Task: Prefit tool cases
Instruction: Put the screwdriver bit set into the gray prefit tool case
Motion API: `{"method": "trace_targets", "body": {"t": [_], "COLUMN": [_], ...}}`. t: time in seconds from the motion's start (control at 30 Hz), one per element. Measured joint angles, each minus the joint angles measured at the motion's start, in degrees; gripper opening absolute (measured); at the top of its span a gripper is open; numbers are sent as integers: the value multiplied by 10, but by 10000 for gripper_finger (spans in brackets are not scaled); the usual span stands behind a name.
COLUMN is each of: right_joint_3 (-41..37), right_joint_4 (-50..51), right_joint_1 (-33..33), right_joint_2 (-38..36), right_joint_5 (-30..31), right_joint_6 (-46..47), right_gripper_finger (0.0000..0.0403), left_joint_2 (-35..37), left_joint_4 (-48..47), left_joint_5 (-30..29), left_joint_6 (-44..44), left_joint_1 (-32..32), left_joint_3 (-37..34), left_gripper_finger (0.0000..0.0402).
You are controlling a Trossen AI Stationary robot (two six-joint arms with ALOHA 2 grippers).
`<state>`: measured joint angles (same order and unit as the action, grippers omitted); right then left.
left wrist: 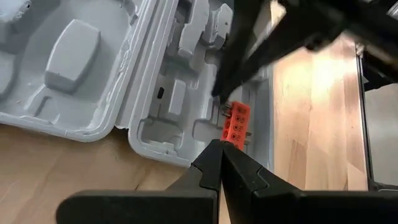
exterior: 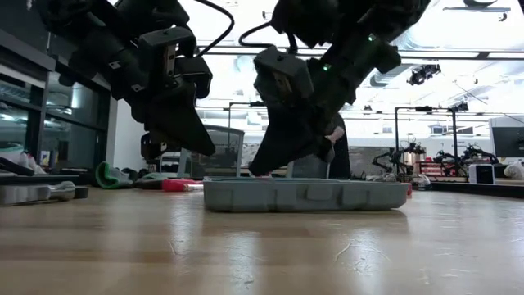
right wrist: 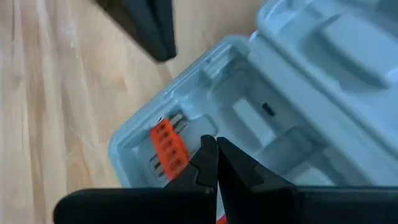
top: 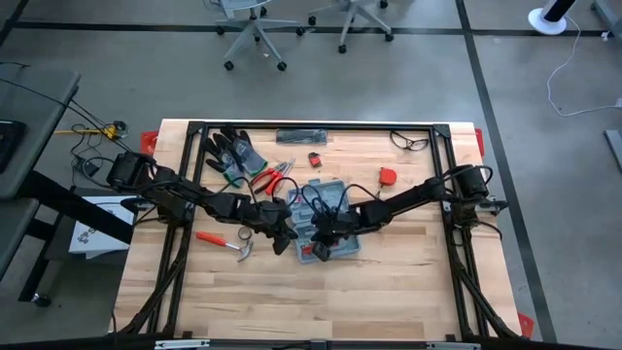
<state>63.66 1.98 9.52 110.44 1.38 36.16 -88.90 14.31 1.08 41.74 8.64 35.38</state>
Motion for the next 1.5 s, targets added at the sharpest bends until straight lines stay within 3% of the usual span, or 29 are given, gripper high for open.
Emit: {"method": "trace_targets", "body": {"t": [0.57, 0.73, 0.93, 1.5], "right_joint_3": [0, 0, 0, 0], "right_joint_4": [26, 25, 30, 2], "right_joint_1": [35, 29, 24, 10], "right_joint_2": [-9, 1, 2, 1], "right_joint_5": [-33, -43, -44, -34], "right_joint_6": [14, 15, 21, 18], "right_gripper_finger": [0, 0, 0, 0], "left_joint_2": [-18, -82, -147, -160], "left_joint_4": [65, 66, 59, 9], "left_joint_5": [24, 65, 70, 66], "left_joint_6": [-6, -52, -54, -64], "left_joint_1": [65, 57, 37, 21], "left_joint_3": [6, 58, 98, 104], "left_gripper_finger": [0, 0, 0, 0]}}
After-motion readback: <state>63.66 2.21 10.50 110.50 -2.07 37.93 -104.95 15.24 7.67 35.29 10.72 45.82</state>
